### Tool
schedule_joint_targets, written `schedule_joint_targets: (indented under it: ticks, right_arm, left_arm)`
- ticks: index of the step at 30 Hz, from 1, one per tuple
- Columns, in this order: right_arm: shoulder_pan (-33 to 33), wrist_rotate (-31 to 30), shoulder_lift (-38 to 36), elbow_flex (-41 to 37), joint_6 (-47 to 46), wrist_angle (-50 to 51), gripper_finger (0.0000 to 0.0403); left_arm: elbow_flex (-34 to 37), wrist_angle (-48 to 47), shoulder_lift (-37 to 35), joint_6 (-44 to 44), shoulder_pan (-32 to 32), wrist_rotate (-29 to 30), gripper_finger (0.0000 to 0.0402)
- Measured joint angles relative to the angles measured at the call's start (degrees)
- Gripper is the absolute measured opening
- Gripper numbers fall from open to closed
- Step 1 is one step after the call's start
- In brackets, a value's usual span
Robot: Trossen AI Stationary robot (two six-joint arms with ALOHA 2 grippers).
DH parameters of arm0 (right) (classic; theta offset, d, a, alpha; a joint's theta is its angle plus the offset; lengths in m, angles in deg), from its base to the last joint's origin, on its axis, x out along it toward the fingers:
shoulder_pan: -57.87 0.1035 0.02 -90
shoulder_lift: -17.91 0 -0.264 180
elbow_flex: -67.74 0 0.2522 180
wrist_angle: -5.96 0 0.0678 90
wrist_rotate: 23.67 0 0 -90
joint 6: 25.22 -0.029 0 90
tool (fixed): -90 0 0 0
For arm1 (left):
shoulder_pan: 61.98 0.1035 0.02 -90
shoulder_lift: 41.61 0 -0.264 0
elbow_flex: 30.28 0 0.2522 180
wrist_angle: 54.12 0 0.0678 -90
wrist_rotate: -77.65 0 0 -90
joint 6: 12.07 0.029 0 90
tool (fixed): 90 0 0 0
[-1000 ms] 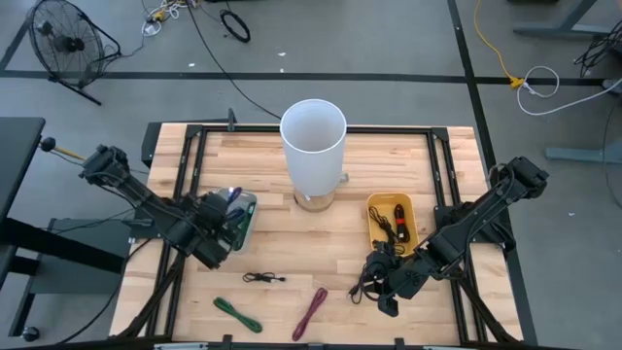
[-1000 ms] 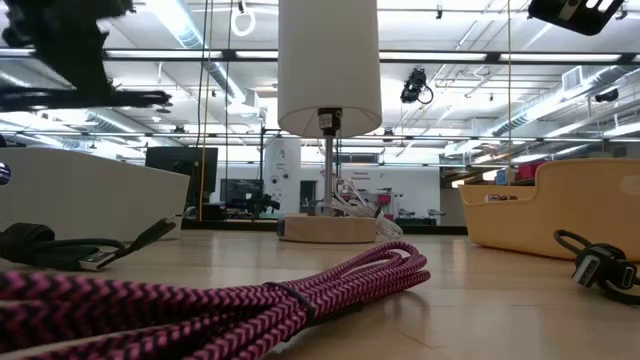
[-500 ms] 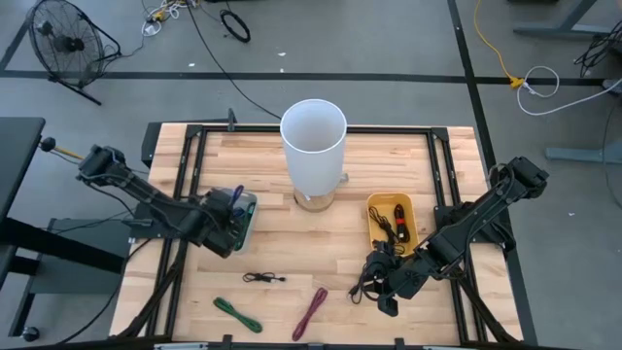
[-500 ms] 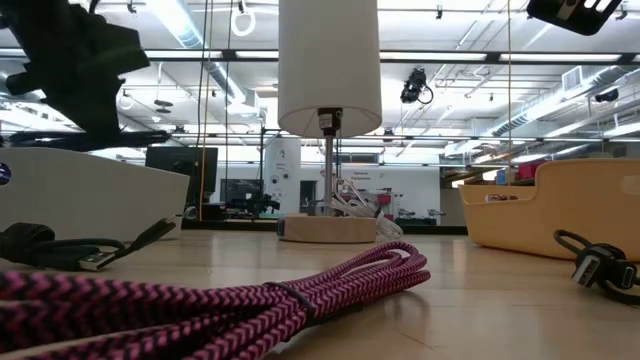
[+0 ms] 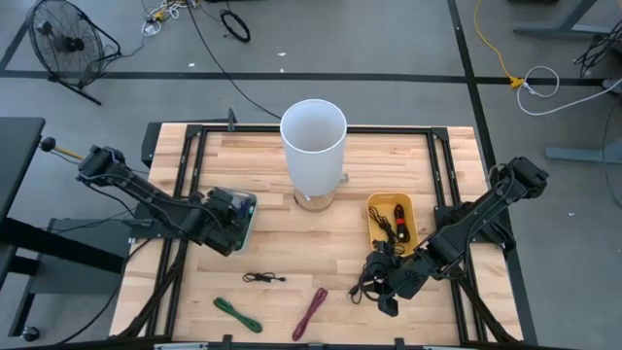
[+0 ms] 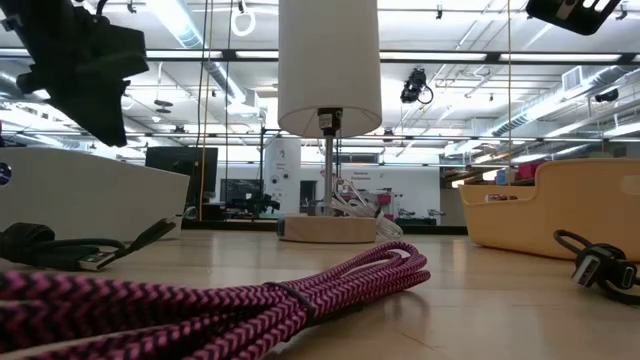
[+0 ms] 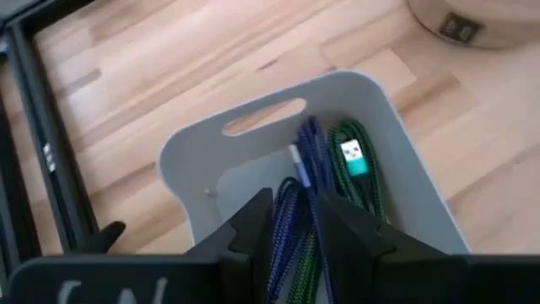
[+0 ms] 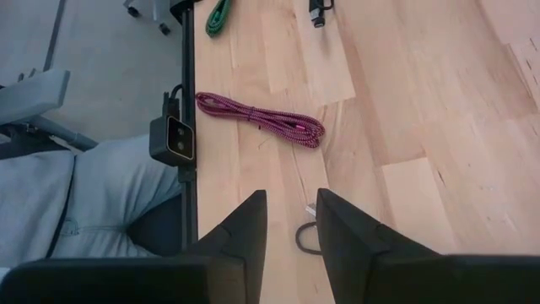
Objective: Pick & Place USB Port
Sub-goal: Put the black USB charger into the yellow bin
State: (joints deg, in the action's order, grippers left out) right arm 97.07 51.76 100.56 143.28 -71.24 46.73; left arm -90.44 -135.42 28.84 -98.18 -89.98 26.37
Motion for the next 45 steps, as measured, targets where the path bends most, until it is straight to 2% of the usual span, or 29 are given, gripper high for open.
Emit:
schedule_joint_targets:
  ticks: [5, 8, 12, 15, 17, 21, 25, 29, 37, 45]
  right_arm:
    - [0.00, 0.00, 0.00, 0.00, 0.02, 0.01, 0.0104]
    - [0.00, 0.00, 0.00, 0.00, 0.02, 0.01, 0.0104]
    - [0.00, 0.00, 0.00, 0.00, 0.02, 0.01, 0.0104]
    - [0.00, 0.02, 0.00, 0.00, 0.04, 0.00, 0.0104]
    - [0.00, 0.00, 0.00, 0.00, 0.04, 0.03, 0.0104]
    - [0.00, 0.02, 0.00, 0.00, 0.04, 0.01, 0.0104]
    - [0.00, 0.00, 0.00, 0.00, 0.04, -0.03, 0.0104]
    - [0.00, 0.00, 0.00, 0.00, 0.04, -0.02, 0.0104]
    - [0.00, 0.00, 0.00, 0.01, 0.09, -0.01, 0.0104]
    - [0.00, -1.53, 0.00, 0.02, 0.24, 0.03, 0.0104]
  left_arm:
    - [-2.48, 3.14, 0.02, 10.72, -0.03, -5.07, 0.0099]
    - [-4.92, 8.88, 0.02, 19.55, -0.80, -8.44, 0.0098]
    - [-5.40, 26.14, 0.16, 36.44, -3.45, -15.65, 0.0098]
    - [-5.45, 39.64, 1.98, 42.05, -6.22, -21.04, 0.0098]
    - [-5.45, 44.11, 4.11, 44.78, -8.19, -22.77, 0.0098]
    - [-5.35, 42.98, 9.76, 44.55, -11.09, -23.94, 0.0098]
    - [-5.35, 43.89, 14.43, 47.32, -12.08, -28.56, 0.0098]
    - [-5.37, 42.79, 17.54, 50.68, -12.01, -28.68, 0.0099]
    - [-5.39, 41.75, 19.52, 50.50, -10.51, -29.35, 0.0102]
    - [-5.39, 39.39, 20.35, 49.43, -9.88, -29.33, 0.0150]
